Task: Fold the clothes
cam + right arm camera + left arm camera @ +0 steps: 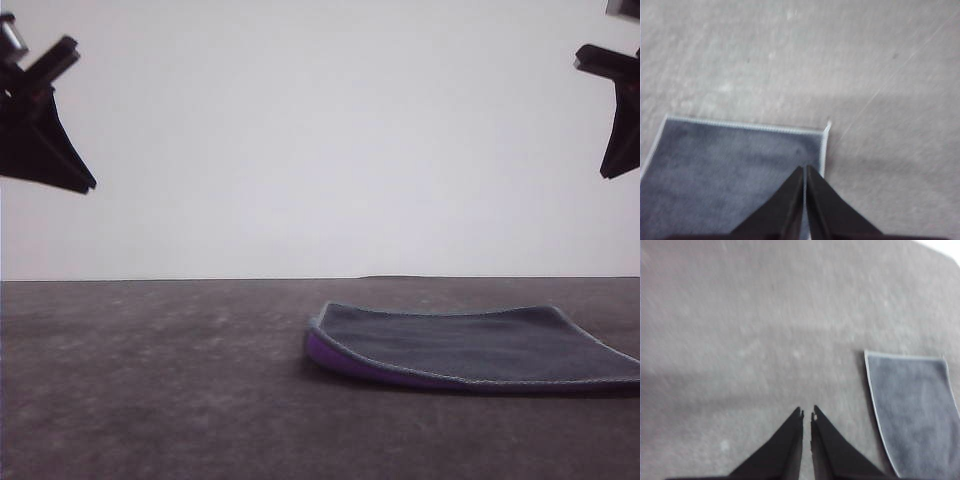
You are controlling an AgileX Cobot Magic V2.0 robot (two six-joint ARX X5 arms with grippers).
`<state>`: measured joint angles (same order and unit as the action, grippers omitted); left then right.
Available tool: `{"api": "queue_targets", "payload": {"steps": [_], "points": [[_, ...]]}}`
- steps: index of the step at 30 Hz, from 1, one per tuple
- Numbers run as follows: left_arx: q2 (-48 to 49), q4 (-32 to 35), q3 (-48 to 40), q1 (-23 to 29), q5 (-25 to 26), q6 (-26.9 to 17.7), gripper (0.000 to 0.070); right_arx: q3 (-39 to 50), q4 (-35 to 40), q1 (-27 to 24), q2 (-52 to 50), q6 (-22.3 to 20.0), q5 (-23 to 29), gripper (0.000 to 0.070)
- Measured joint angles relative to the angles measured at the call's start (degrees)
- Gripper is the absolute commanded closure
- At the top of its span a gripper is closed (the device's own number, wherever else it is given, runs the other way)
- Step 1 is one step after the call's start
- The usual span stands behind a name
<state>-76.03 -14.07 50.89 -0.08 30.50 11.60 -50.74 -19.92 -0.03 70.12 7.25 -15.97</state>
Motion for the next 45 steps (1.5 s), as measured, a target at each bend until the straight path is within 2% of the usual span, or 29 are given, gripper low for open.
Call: {"api": "queue_targets", "payload": {"steps": [3,6,7,9,10,11,12,15,21,29,35,41,45], "points": [[-1.1,0.0,0.0,0.0,1.1,0.0,0.0683,0.0,0.0,0.0,0.2,0.0,-0.5,0.0697],[-1.2,0.0,0.1,0.0,1.2,0.0,0.0629,0.0,0.0,0.0,0.2,0.0,-0.5,0.067],[-1.2,0.0,0.1,0.0,1.2,0.0,0.0562,0.0,0.0,0.0,0.2,0.0,-0.5,0.0596],[-1.2,0.0,0.1,0.0,1.3,0.0,0.0378,0.0,-0.1,0.0,0.2,-0.1,-0.5,0.0398],[-1.2,0.0,0.1,0.0,1.6,0.0,0.0314,0.0,-0.3,0.0,0.2,-0.2,-0.5,0.0304],[-1.2,0.0,0.1,-0.1,2.1,0.0,0.0284,0.0,-0.4,0.0,0.2,-0.2,-0.6,0.0251],[-1.2,0.0,0.1,-0.2,2.7,0.0,0.0281,0.0,-0.5,0.0,0.2,-0.2,-0.6,0.0234],[-1.2,0.2,0.2,-1.2,6.0,0.1,0.0282,0.0,-0.6,0.0,0.2,-0.2,-0.6,0.0234],[-2.7,5.2,1.1,-6.9,7.0,2.9,0.0308,0.0,-0.4,-0.5,0.9,-0.2,-0.8,0.0234],[-16.7,6.7,12.0,-15.2,7.0,5.7,0.0307,0.0,2.3,-4.9,7.1,0.5,-10.2,0.0234],[-29.8,3.2,24.1,-18.8,7.0,5.9,0.0308,0.0,8.4,-6.8,15.3,3.5,-19.7,0.0234],[-40.3,0.2,34.1,-19.9,7.0,5.9,0.0308,-2.2,10.7,-6.8,23.5,5.1,-21.8,0.0234],[-44.1,-0.2,36.2,-20.0,7.0,5.9,0.0308,-5.2,11.1,-6.8,27.6,5.2,-22.0,0.0235]]}}
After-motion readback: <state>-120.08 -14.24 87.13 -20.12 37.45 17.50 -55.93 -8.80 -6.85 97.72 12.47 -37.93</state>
